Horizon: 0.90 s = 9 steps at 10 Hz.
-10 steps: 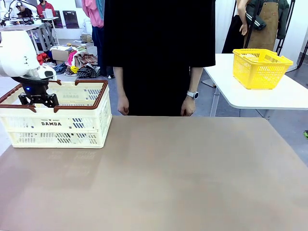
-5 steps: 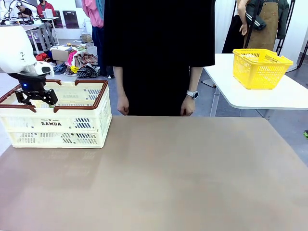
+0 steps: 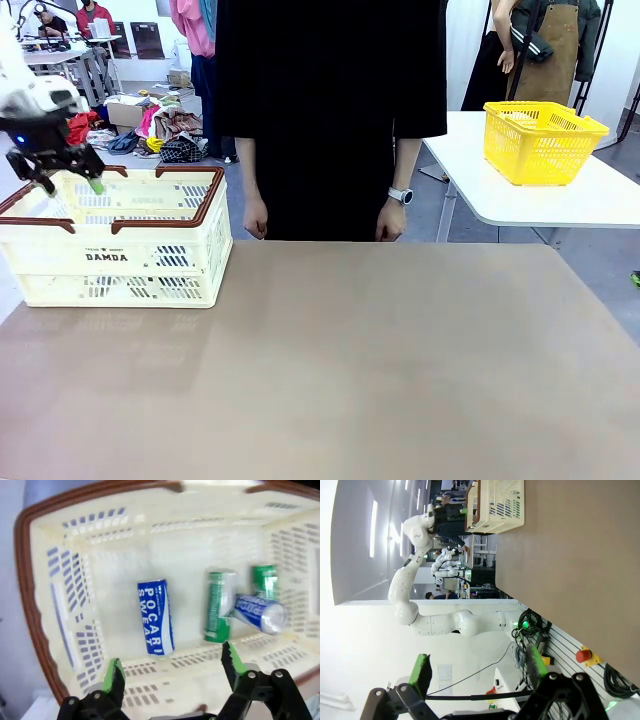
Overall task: Place the drinks into the Shopping basket.
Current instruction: Pick up one drink and place it into the Shopping basket.
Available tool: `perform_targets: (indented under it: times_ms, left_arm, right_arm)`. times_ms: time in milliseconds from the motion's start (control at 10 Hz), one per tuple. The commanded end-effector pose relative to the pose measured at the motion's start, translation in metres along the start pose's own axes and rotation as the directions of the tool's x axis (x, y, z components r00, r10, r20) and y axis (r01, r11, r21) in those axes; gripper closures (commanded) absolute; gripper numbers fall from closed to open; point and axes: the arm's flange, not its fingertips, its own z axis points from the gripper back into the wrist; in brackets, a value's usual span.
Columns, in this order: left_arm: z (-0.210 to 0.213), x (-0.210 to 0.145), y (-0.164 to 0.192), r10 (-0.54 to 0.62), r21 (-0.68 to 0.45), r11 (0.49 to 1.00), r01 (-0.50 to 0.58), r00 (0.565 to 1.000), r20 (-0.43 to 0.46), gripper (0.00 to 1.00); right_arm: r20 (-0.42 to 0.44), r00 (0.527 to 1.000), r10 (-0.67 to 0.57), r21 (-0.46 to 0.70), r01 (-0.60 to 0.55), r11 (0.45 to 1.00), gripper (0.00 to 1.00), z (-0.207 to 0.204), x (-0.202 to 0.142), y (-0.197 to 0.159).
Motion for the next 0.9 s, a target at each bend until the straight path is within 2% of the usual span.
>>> perform_targets:
  times_ms: [0, 100, 200, 300, 400, 600, 700, 800]
  left_arm:
    - [0.046, -0.049, 0.003, -0.036, -0.226, 0.971, 0.072, 0.987, 0.158, 0.0]
    - [0.063, -0.06, 0.005, 0.09, -0.345, 0.938, -0.022, 0.979, 0.184, 0.0]
    - [0.076, -0.073, 0.006, 0.181, -0.516, 0.854, -0.07, 0.969, 0.168, 0.0]
    - [0.085, -0.089, 0.009, 0.205, -0.655, 0.752, -0.066, 0.969, 0.138, 0.0]
    - [0.091, -0.109, 0.018, 0.151, -0.817, 0.575, -0.033, 0.986, 0.066, 0.0]
    - [0.076, -0.136, 0.044, 0.107, -0.919, 0.377, -0.113, 0.991, -0.078, 0.0]
    - [0.059, -0.149, 0.062, 0.099, -0.957, 0.249, -0.151, 0.987, -0.13, 0.0]
    - [0.041, -0.164, 0.075, 0.13, -0.962, 0.18, -0.203, 0.975, -0.182, 0.0]
  right_arm:
    - [0.012, 1.0, -0.016, 0.018, 0.015, 1.0, 0.0, -0.001, 0.003, 0.008]
    - [0.012, 1.0, -0.016, 0.018, 0.015, 1.0, 0.0, -0.001, 0.003, 0.008]
    - [0.012, 1.0, -0.016, 0.018, 0.015, 1.0, 0.0, -0.001, 0.003, 0.008]
    - [0.012, 1.0, -0.016, 0.018, 0.015, 1.0, 0.0, -0.001, 0.003, 0.008]
    - [0.012, 1.0, -0.016, 0.018, 0.015, 1.0, 0.0, -0.001, 0.003, 0.008]
    - [0.012, 1.0, -0.016, 0.018, 0.015, 1.0, 0.0, -0.001, 0.003, 0.008]
    - [0.012, 1.0, -0.016, 0.018, 0.015, 1.0, 0.0, -0.001, 0.003, 0.008]
    - [0.012, 1.0, -0.016, 0.018, 0.015, 1.0, 0.0, -0.001, 0.003, 0.008]
